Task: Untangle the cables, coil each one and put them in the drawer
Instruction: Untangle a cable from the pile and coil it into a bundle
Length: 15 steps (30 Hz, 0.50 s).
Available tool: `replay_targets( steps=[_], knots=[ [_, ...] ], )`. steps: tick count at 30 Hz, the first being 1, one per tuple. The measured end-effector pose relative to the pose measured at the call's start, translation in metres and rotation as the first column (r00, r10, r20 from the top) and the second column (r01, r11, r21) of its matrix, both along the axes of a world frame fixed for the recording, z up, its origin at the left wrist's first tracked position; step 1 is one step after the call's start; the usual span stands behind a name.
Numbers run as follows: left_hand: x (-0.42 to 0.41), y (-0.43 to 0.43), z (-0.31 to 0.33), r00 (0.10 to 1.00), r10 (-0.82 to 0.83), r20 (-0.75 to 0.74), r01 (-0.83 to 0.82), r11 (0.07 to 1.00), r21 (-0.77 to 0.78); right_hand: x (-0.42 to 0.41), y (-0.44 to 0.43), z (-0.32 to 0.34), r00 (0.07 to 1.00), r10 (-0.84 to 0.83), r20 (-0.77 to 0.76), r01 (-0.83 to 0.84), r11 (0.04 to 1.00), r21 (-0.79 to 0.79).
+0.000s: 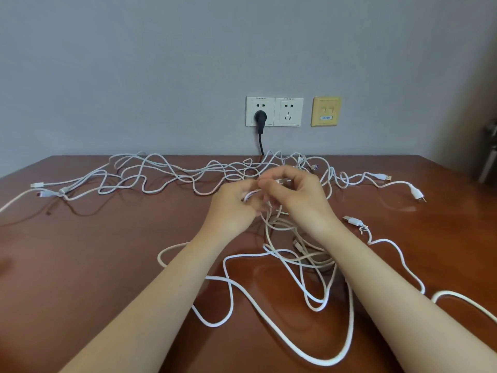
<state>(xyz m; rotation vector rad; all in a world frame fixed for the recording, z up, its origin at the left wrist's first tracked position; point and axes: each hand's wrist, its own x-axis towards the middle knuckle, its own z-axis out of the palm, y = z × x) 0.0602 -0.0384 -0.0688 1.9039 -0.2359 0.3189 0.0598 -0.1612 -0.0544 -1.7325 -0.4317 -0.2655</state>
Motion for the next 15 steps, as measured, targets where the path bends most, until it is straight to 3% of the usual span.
replay_targets(
  steps=[5,9,12,15],
  knots=[
    [-0.0012,-0.0034,0.0017,0.997,-0.069,0.029,0.07,0.997,-0.041,0.0006,-0.0008,0.0045,0.998,0.022,-0.064,-0.009,0.98,0.199],
    [-0.0026,-0.0039,0.0032,0.987,-0.145,-0.07,0.123,0.961,-0.249,0.0026,-0.0027,0.0069,0.998,0.048,-0.047,-0.031,0.949,0.313],
    [-0.0055,-0.0065,0.0069,0.975,-0.18,-0.132,0.125,0.93,-0.345,0.0052,-0.0042,0.0061,0.997,0.08,-0.02,-0.069,0.943,0.327],
    [-0.0064,-0.0077,0.0074,0.968,-0.188,-0.164,0.122,0.931,-0.344,0.0071,-0.0047,0.0044,0.995,0.099,-0.01,-0.09,0.944,0.318]
  ],
)
